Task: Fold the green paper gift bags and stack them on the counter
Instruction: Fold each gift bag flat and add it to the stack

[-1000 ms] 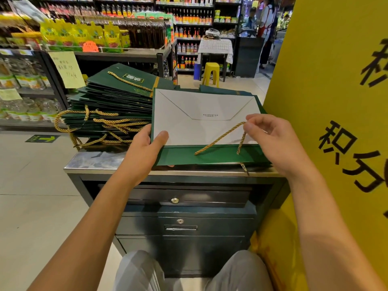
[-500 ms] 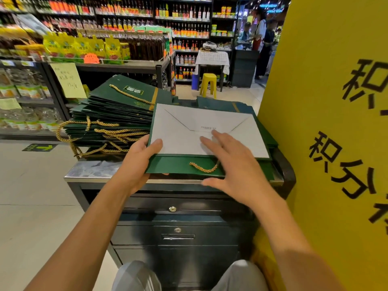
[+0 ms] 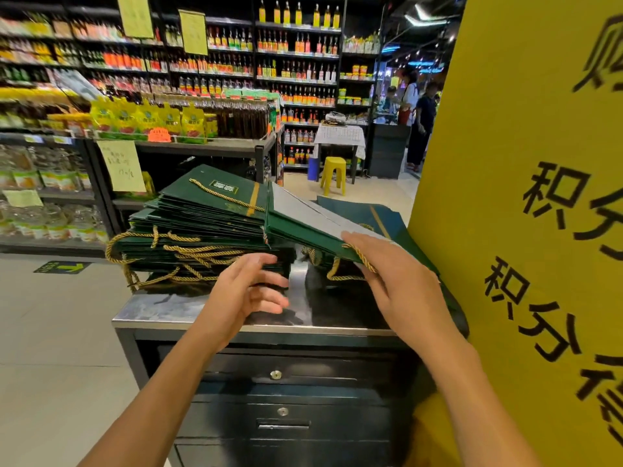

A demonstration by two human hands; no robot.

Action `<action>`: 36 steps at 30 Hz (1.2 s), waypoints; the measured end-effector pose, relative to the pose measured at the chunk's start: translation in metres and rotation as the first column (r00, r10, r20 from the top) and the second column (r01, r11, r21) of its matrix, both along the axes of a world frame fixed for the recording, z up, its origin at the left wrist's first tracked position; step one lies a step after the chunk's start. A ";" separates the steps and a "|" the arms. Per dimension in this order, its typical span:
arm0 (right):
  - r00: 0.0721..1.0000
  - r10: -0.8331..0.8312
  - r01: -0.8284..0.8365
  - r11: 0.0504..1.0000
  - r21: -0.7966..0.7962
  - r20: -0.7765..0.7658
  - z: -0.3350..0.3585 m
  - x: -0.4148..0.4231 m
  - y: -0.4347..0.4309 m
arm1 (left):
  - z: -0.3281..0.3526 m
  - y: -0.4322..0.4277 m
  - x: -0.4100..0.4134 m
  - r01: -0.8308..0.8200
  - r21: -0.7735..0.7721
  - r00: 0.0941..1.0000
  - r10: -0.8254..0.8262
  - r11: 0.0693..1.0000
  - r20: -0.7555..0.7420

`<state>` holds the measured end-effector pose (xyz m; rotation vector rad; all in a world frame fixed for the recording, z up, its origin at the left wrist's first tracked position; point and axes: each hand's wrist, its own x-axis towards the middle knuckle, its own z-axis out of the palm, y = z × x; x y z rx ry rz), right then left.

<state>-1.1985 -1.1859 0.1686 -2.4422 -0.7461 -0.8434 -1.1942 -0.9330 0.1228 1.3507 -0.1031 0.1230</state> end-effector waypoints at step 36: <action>0.949 0.254 0.119 0.263 0.957 -0.188 0.049 0.032 0.000 | 0.056 -0.037 -0.016 0.003 -0.184 0.990 0.023 0.983 0.139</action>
